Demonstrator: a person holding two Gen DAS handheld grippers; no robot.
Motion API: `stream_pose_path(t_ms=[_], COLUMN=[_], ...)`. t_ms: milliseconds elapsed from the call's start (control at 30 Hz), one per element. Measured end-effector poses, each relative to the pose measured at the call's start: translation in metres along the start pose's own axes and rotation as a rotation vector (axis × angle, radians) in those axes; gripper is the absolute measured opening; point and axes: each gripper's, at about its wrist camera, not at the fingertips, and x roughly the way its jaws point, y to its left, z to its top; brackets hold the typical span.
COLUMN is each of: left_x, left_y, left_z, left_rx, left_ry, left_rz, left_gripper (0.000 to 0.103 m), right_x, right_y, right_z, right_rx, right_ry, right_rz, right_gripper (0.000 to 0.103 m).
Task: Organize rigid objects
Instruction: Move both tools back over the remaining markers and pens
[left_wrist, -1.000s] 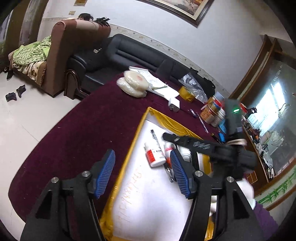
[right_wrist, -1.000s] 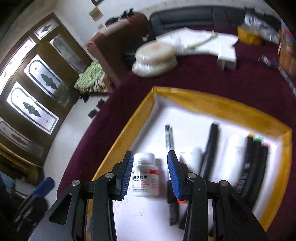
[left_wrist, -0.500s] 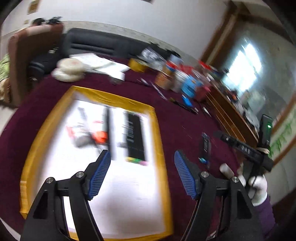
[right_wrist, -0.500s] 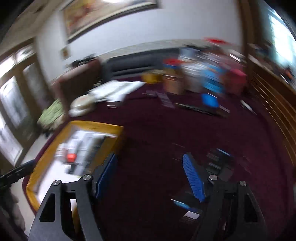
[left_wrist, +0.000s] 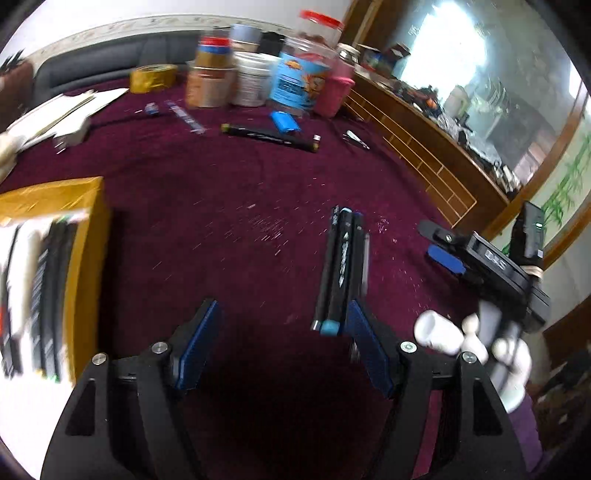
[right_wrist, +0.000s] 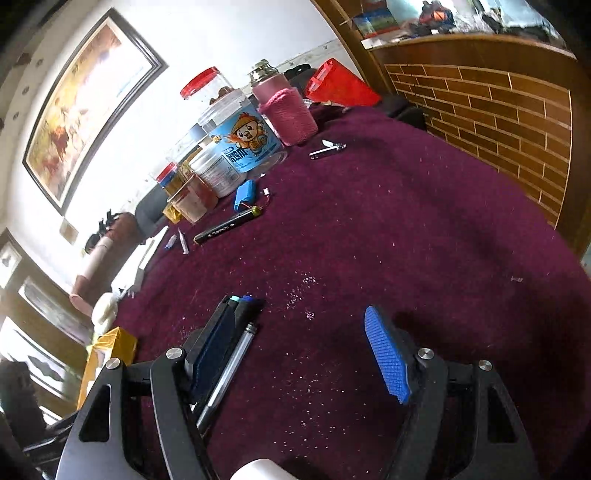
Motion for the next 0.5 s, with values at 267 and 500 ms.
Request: stream_pose_path(t_ms=[267,500], left_x=[0.068,0.085], left_y=[-0.04,-0.047], left_z=[0.019,0.019], left_rx=[0.192,0.24], left_ry=[0.038,0.053], left_rz=[0.179,0.208], left_gripper=[0.07,0.063], right_x=[-0.002,0.0], right_y=[-0.005,-0.01], right_z=[-0.006,-0.007], right_rx=[0.005,0.033], right_ry=[-0.001,0.015], right_rz=[0.058,0.098], right_gripper=[0.068,0.068])
